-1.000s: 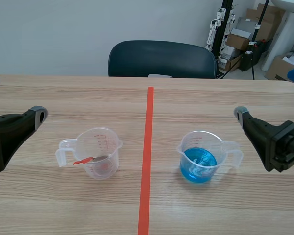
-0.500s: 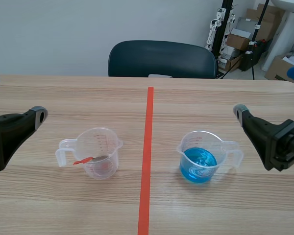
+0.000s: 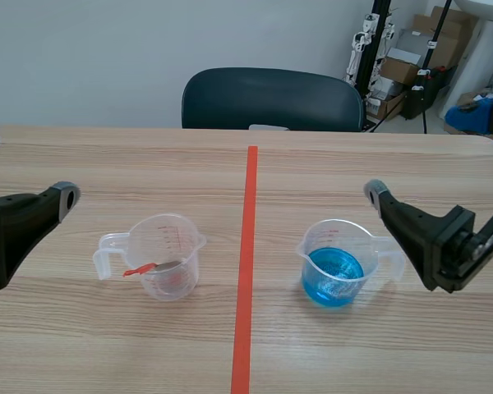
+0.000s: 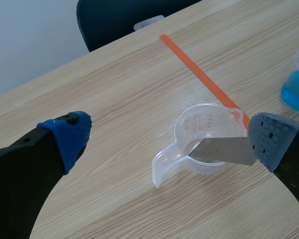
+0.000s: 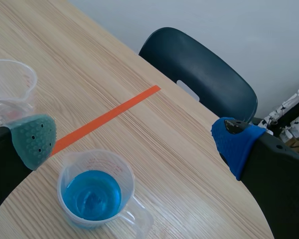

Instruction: Do the redox reaction experiment. lift the metal plate out of the left beaker

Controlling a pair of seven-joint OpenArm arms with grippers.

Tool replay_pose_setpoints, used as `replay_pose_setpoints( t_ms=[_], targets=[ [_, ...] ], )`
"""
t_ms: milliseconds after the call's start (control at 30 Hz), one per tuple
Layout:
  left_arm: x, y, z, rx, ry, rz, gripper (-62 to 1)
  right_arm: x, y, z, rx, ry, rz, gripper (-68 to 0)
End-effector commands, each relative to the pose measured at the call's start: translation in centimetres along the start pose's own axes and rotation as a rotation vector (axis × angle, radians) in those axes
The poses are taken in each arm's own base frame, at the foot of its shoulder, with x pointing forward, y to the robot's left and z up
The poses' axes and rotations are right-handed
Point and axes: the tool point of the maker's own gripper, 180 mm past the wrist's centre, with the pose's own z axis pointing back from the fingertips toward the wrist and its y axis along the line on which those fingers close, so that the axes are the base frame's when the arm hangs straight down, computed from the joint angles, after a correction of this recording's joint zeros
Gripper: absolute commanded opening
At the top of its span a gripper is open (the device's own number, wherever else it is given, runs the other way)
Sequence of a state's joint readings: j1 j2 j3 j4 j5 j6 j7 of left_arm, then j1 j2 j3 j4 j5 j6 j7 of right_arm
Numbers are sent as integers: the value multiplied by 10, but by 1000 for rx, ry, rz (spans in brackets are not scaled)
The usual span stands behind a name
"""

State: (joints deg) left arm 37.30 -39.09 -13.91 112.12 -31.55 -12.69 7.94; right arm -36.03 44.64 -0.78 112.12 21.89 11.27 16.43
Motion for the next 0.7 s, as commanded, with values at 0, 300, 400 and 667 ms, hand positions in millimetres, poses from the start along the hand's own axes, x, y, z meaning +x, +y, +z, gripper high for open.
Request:
replay_pose_setpoints(
  t_ms=[0,300,400,667],
  targets=[
    [8,-1,1,-3,-29,4,14,11,-3,-3,4,-37,21,4],
    [-9,-17,13,-38,0,51,14,17,14,-14,90,-58,56,4],
    [-15,-22,19,-59,19,52,14,19,20,-16,117,-66,61,4],
    [-18,2,38,14,53,54,14,25,38,-25,191,-91,86,4]
  ],
)
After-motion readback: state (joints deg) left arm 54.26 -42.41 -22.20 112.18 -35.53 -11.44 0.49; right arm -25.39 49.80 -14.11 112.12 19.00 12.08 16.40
